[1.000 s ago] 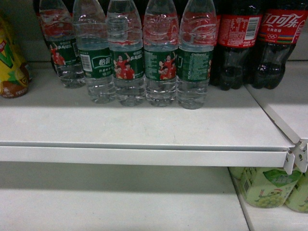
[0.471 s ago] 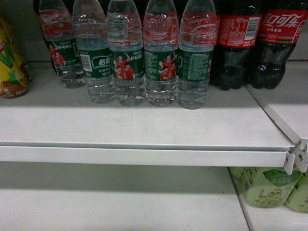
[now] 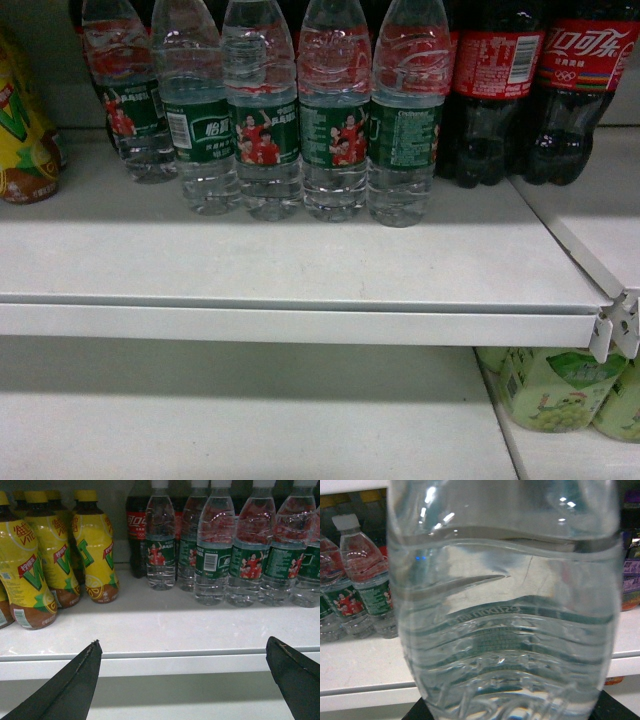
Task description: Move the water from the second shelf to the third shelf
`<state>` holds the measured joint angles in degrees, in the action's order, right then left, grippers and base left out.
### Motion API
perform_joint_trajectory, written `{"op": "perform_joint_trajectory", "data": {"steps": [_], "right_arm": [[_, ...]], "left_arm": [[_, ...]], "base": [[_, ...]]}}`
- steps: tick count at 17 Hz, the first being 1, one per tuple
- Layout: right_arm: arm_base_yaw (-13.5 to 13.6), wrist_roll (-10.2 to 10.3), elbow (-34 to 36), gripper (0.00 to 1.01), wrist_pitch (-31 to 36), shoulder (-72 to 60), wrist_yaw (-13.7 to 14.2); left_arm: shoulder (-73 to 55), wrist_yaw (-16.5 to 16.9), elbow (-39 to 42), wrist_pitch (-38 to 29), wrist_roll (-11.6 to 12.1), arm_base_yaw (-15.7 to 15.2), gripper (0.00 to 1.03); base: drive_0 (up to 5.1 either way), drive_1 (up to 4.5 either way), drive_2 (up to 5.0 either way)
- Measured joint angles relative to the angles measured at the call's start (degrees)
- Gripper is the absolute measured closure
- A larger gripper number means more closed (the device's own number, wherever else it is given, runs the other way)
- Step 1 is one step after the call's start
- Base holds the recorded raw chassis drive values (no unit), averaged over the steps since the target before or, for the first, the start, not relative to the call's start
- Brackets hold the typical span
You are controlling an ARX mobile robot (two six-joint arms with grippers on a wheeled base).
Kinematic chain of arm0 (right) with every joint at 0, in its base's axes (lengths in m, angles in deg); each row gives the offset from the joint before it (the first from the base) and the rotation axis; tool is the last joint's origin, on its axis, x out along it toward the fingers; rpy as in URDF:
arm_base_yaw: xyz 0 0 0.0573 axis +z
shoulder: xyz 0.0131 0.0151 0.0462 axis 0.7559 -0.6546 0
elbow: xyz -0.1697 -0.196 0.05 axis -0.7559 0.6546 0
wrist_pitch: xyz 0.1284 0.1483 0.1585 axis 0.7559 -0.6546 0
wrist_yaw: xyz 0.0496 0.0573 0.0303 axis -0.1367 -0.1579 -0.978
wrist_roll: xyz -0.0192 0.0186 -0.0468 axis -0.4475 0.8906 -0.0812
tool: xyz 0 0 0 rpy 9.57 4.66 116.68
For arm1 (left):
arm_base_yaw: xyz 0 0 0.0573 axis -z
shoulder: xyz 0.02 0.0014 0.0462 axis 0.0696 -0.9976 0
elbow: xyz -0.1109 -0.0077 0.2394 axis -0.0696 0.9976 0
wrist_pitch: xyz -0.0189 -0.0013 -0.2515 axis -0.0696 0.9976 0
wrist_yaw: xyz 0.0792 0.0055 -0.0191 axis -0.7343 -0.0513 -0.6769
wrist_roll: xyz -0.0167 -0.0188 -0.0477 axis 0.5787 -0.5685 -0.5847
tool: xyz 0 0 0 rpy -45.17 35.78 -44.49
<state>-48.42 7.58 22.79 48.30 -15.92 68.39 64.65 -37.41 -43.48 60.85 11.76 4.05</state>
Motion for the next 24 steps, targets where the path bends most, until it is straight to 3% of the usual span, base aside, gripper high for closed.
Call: {"op": "perform_joint_trajectory", "data": {"steps": [24], "right_arm": [[0.0, 0.2, 0.0, 0.61, 0.0, 0.1, 0.0]], "left_arm": [[0.0, 0.0, 0.0, 0.0, 0.0, 0.0, 0.05]], "base": [[0.0, 0.00, 0.0]]}}
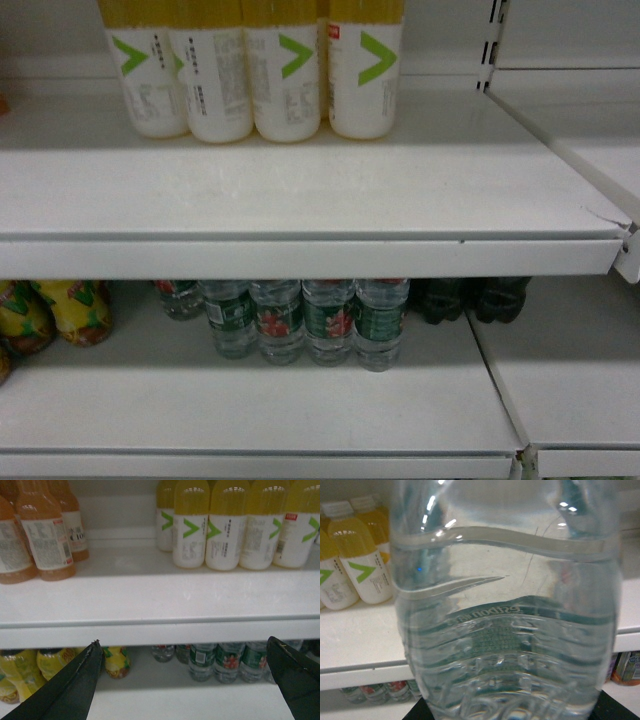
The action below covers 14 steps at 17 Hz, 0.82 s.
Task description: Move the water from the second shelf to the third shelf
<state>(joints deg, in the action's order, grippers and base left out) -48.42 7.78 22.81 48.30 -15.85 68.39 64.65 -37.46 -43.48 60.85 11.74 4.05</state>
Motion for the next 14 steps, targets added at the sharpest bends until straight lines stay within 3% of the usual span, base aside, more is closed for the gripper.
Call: {"op": "perform_joint_trajectory", "data": {"steps": [14], "right_arm": [[0.0, 0.2, 0.0, 0.61, 0.0, 0.3, 0.0]], "left_arm": [[0.0, 0.0, 0.0, 0.0, 0.0, 0.0, 0.05]], "base": [[0.0, 0.00, 0.0]]}}
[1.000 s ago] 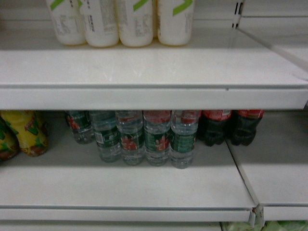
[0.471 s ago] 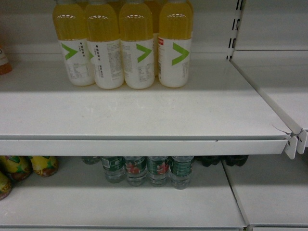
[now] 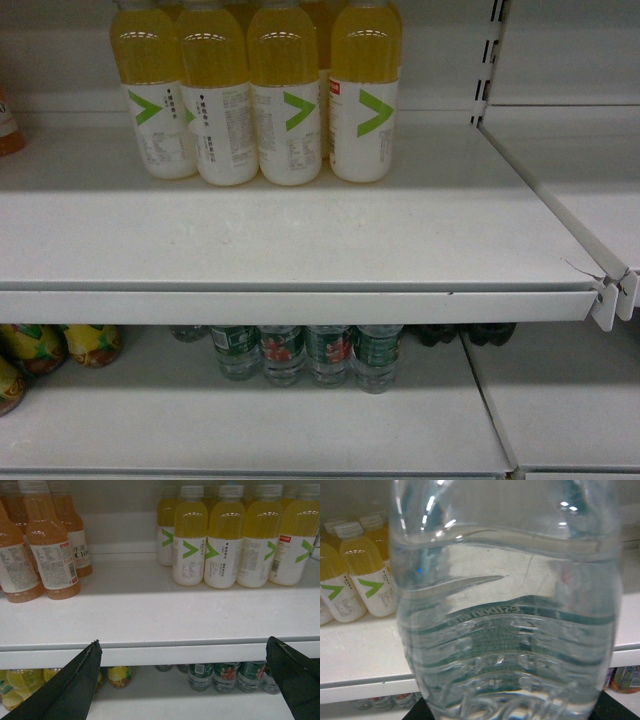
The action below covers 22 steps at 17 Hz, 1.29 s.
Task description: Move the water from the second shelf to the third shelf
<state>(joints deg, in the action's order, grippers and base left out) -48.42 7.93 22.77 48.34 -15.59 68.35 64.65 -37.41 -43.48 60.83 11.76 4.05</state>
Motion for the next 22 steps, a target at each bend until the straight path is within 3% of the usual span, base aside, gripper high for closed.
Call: {"op": "perform_joint_trajectory", "data": {"steps": [22], "right_arm": [[0.0, 0.0, 0.0, 0.61, -0.1, 0.0, 0.0]], "left_arm": [[0.0, 0.0, 0.0, 0.0, 0.0, 0.0, 0.05]], "base": [[0.0, 0.00, 0.0]]}}
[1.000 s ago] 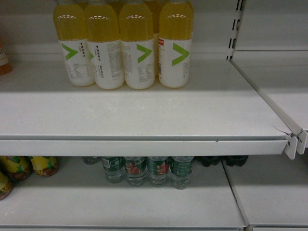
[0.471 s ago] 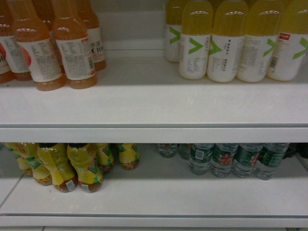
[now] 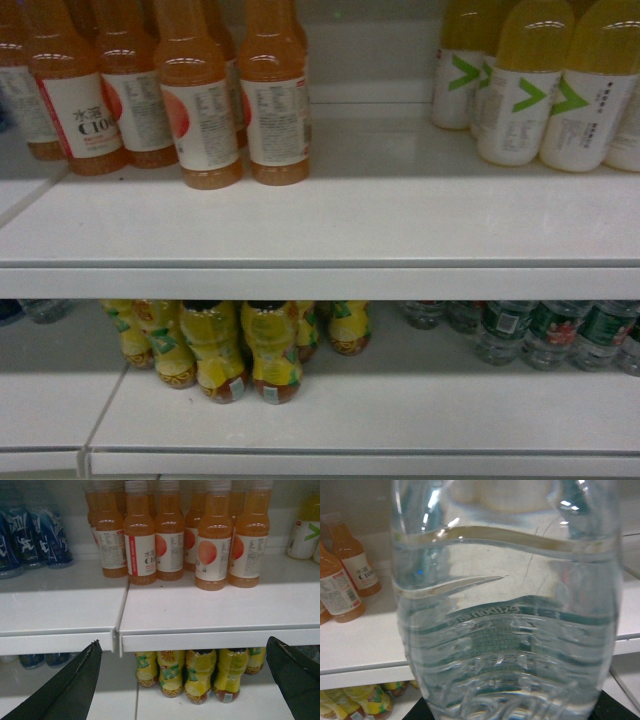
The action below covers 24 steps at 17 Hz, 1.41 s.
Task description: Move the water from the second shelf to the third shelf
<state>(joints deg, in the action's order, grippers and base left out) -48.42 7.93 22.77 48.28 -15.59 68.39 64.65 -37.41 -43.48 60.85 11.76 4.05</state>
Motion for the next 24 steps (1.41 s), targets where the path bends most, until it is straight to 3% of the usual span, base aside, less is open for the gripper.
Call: {"op": "perform_joint_trajectory", "data": {"steps": [18, 24], "right_arm": [[0.0, 0.0, 0.0, 0.61, 0.1, 0.0, 0.0], [0.0, 0.0, 0.0, 0.61, 0.0, 0.0, 0.0]], "left_arm": [[0.0, 0.0, 0.0, 0.1, 0.0, 0.0, 0.05], [0.0, 0.0, 0.0, 0.0, 0.0, 0.0, 0.05]], "base": [[0.0, 0.00, 0.0], [-5.0, 2.39, 2.4]]}}
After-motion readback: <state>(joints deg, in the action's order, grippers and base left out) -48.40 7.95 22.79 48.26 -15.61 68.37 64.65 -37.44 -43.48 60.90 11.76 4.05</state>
